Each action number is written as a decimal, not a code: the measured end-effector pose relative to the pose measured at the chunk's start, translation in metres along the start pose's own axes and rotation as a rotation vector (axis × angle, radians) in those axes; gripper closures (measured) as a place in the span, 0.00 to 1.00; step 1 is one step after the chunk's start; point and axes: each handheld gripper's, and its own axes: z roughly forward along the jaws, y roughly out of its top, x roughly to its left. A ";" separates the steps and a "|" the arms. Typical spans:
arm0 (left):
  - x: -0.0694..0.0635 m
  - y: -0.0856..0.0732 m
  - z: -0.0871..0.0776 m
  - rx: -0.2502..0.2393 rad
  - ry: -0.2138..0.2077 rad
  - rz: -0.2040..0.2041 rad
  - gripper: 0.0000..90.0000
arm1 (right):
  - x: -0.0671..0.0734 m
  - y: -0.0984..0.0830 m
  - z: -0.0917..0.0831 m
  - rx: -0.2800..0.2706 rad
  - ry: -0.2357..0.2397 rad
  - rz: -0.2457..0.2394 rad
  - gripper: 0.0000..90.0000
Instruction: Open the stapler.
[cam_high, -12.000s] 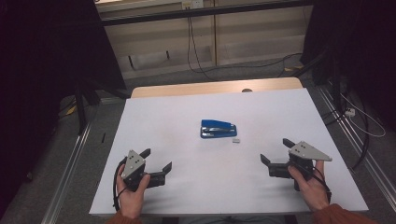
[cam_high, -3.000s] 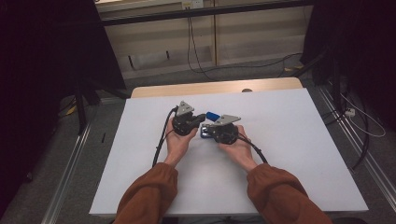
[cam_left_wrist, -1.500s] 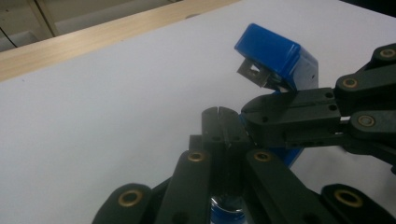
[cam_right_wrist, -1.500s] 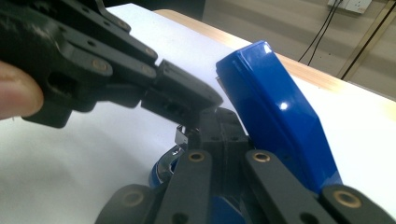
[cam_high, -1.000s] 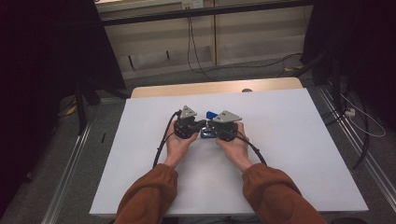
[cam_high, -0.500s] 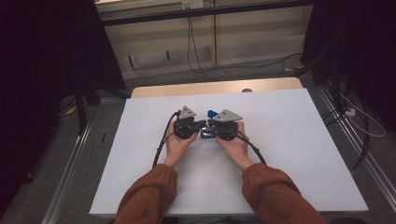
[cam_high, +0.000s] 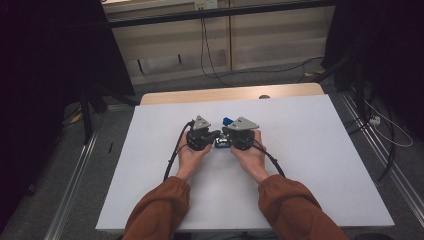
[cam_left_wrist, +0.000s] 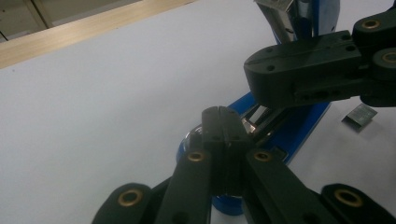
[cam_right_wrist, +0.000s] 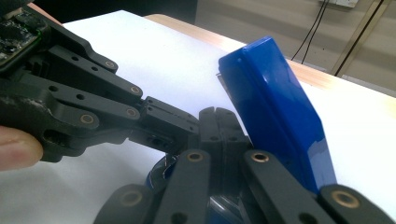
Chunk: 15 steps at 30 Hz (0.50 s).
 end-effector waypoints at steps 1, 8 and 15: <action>0.000 0.000 0.000 0.000 0.000 0.000 1.00 | 0.000 0.000 0.000 0.000 0.000 0.000 1.00; 0.000 -0.001 0.000 -0.009 0.002 -0.001 1.00 | 0.000 0.000 -0.001 -0.007 -0.003 0.023 1.00; -0.001 -0.001 0.000 -0.011 0.001 -0.002 1.00 | -0.002 0.001 -0.004 -0.017 -0.019 0.023 1.00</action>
